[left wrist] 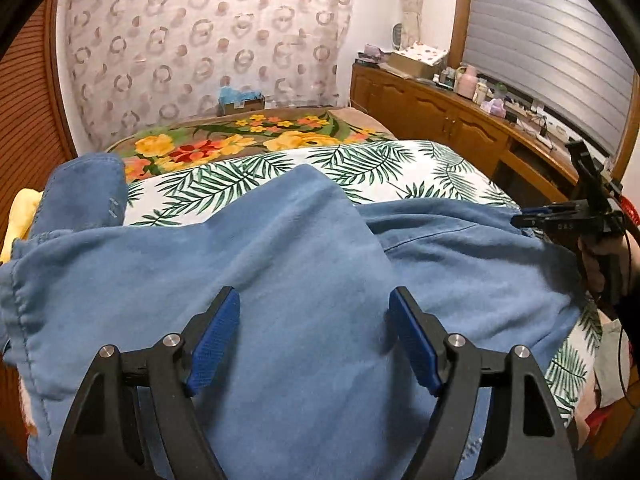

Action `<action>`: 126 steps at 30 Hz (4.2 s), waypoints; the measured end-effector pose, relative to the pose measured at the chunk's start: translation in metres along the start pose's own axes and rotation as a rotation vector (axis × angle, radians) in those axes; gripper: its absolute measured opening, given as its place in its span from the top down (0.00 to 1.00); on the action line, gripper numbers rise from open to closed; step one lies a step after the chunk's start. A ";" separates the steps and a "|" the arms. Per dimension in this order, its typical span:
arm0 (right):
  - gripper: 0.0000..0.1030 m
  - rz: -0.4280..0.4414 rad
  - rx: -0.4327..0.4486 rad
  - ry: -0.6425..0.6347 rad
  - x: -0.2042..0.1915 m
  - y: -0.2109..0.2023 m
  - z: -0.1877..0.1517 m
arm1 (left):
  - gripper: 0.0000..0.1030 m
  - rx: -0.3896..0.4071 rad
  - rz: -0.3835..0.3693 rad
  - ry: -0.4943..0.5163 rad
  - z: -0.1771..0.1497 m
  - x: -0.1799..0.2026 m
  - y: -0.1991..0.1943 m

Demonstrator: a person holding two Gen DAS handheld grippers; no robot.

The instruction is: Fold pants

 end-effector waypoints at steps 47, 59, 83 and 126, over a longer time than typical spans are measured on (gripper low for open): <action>0.48 -0.087 0.051 0.137 0.005 -0.101 -0.082 | 0.23 -0.062 -0.013 0.071 -0.013 0.041 0.010; 0.52 -0.063 0.066 0.114 -0.004 -0.100 -0.097 | 0.23 -0.109 -0.057 0.131 -0.033 0.073 0.009; 0.91 0.046 0.329 0.005 -0.032 -0.174 -0.036 | 0.23 -0.143 -0.043 0.135 -0.057 0.073 -0.001; 0.60 0.318 0.260 -0.430 -0.295 -0.117 0.086 | 0.36 0.054 0.128 -0.174 -0.061 -0.105 -0.119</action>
Point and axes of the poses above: each gripper's, at about its wrist camera, not at the fingertips, and y roughly the way its jaws point, x to its right, z to its top, the point moved 1 cm from there along y, roughly the way its jaws point, and after that the axes turned 8 degrees about -y, right-handed, at the moved point
